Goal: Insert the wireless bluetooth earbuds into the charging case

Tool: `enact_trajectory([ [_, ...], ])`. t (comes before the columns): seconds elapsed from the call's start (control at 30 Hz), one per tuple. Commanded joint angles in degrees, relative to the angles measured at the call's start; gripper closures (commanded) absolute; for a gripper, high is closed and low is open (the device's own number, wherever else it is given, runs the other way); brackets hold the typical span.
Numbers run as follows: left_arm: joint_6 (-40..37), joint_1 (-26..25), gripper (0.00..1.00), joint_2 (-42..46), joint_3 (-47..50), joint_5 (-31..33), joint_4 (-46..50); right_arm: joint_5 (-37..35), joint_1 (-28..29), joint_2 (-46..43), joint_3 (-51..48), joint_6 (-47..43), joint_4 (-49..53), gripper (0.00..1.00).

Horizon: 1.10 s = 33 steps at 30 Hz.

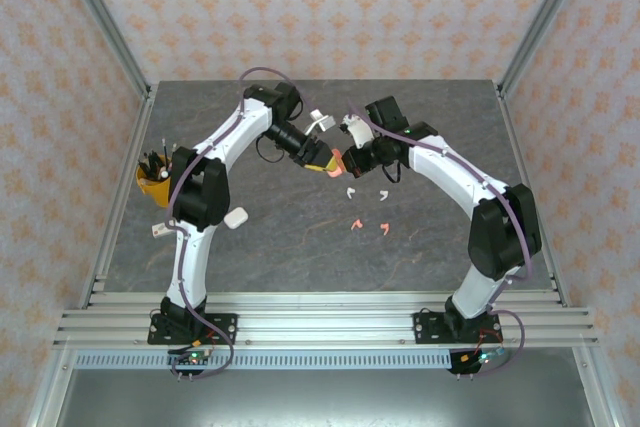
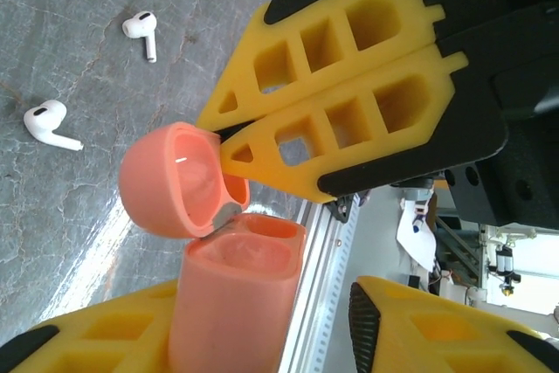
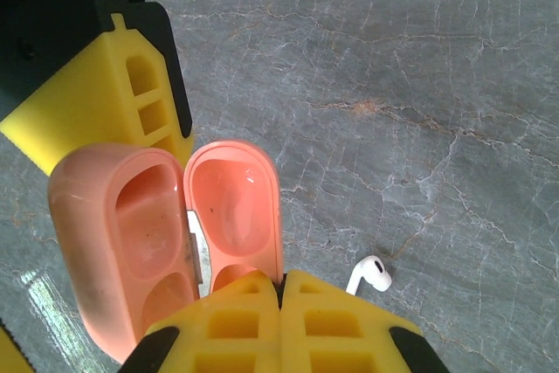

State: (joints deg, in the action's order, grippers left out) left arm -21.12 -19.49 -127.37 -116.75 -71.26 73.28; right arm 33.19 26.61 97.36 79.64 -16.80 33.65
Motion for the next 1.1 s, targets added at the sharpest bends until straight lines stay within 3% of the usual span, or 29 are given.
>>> enact_trajectory([
  [0.0,-1.3,0.1,0.55,-1.7,-2.1,-2.0,2.6,1.3,0.5,0.4,1.7,-0.9,1.0,1.00],
  [0.33,-2.4,0.1,0.62,-2.5,-2.9,-2.7,4.1,1.4,0.6,0.7,2.6,-1.2,2.0,1.00],
  [0.73,-4.0,0.2,0.88,-2.7,-2.9,-4.1,5.4,-2.3,0.5,0.8,3.7,1.1,1.6,1.00],
  [0.87,-4.2,0.4,0.96,-2.4,-2.1,-3.9,5.2,-3.7,-0.6,-0.9,4.6,4.5,1.5,0.65],
  [0.97,-1.9,0.5,1.00,-1.4,0.2,-2.0,2.0,-3.1,-1.9,-4.1,3.3,8.2,0.7,0.53],
  [1.07,3.4,0.5,1.00,1.2,4.6,1.4,-5.2,-3.0,-2.6,-7.8,0.4,13.3,-0.5,0.47],
])
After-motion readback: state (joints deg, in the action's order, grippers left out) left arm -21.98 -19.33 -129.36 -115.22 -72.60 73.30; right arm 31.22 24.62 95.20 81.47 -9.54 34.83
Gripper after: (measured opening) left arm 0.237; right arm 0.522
